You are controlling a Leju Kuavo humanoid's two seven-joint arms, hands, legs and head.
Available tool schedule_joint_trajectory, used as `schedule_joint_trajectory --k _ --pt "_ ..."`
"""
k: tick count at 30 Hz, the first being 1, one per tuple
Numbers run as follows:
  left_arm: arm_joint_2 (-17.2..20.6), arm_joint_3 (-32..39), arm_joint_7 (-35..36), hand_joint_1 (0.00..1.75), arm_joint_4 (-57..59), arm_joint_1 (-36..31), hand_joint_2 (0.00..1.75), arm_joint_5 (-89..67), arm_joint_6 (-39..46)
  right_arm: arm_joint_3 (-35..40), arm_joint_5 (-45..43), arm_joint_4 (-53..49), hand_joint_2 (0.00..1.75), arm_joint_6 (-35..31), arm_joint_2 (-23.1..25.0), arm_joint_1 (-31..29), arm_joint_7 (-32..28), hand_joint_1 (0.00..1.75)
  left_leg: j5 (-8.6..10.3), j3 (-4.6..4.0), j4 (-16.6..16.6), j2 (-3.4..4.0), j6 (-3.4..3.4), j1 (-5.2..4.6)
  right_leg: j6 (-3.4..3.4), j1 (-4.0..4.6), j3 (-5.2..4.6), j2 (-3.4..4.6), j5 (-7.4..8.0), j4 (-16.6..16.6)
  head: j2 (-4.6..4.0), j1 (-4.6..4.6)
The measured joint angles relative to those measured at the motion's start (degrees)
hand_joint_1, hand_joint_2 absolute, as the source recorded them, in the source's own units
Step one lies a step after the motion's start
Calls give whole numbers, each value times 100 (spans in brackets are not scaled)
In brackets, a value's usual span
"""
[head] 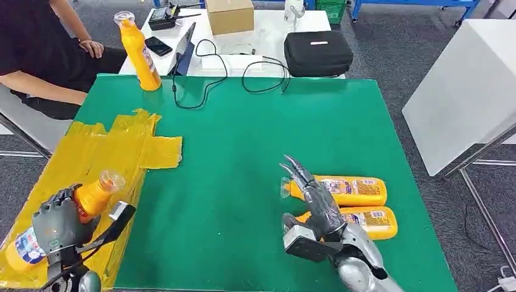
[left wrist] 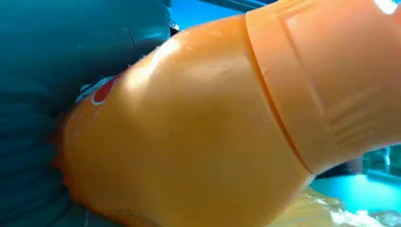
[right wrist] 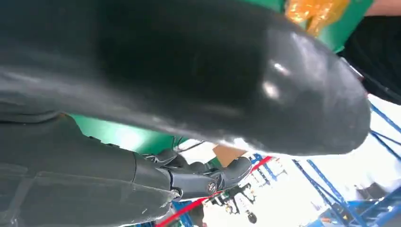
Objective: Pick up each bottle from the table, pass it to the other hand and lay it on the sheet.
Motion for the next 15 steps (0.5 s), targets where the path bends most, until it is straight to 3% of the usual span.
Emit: schedule_joint_trajectory --k 5,15 --pt "500 -1066 261 175 345 4 175 -7 2 -48 9 -140 0 0 -159 104 2 0 1 1 -1 8 -1 4 0 5 2 4 2 3 0 2" --pt "830 -1548 290 175 566 5 175 -4 4 -94 9 -225 0 0 -264 165 2 0 1 0 0 4 -1 1 1 3 3 3 2 2 0 4"
